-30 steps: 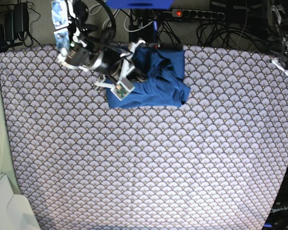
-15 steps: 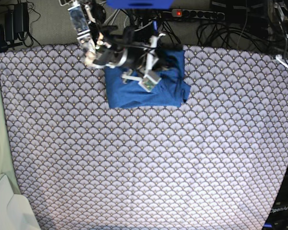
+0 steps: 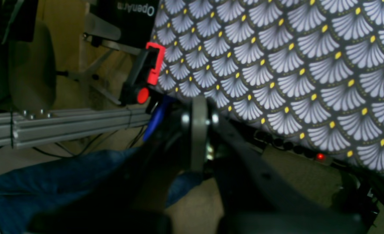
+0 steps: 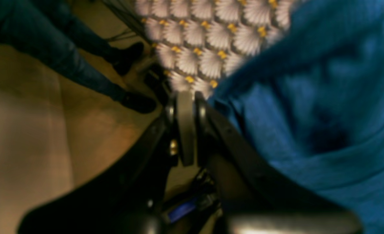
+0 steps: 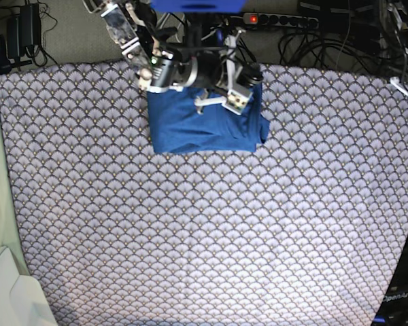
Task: Fold the T-shirt properly
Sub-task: 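Tuck and press the bundle edges with the right gripper, then release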
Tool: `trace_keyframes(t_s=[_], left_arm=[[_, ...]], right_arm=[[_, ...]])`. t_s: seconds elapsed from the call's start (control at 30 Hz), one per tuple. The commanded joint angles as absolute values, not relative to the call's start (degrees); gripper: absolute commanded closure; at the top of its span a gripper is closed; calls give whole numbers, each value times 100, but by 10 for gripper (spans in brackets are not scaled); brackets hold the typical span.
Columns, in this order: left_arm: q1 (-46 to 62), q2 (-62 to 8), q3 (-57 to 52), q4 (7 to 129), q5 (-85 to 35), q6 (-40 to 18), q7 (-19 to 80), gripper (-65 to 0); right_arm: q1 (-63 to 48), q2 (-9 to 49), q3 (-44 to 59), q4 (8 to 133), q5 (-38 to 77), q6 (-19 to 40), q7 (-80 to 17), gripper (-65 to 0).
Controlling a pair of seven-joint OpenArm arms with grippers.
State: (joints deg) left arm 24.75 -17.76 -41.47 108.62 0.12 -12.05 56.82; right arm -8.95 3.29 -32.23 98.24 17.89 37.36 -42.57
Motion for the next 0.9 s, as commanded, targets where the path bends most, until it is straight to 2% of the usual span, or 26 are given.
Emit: trace_keyframes(t_s=[0.0, 0.1, 0.23, 0.43, 0.63, 0.87], left_arm=[[2440, -1886, -4163, 10949, 48, -1174, 5613, -4], [2431, -1886, -4163, 10949, 48, -1174, 5613, -4], [2422, -1868, -4163, 10949, 40, -1174, 5613, -4], [2431, -1859, -4171, 10949, 40, -1174, 5613, -4], [2448, -1851, -4180, 10949, 40, -1174, 5613, -4], [2475, -1851, -4180, 10949, 40, -1174, 5613, -4]], right_arm=[[-813, 312, -3266, 10105, 1930, 3767, -4215, 0], [-769, 312, -3248, 10545, 1921, 3758, -4549, 0], [-505, 330, -3020, 10457, 1903, 3758, -4602, 0], [66, 330, -2519, 9464, 1903, 3767, -4585, 0], [347, 330, -2510, 8725, 1903, 3776, -4532, 0], [796, 330, -2527, 7679, 1912, 3776, -3943, 0]])
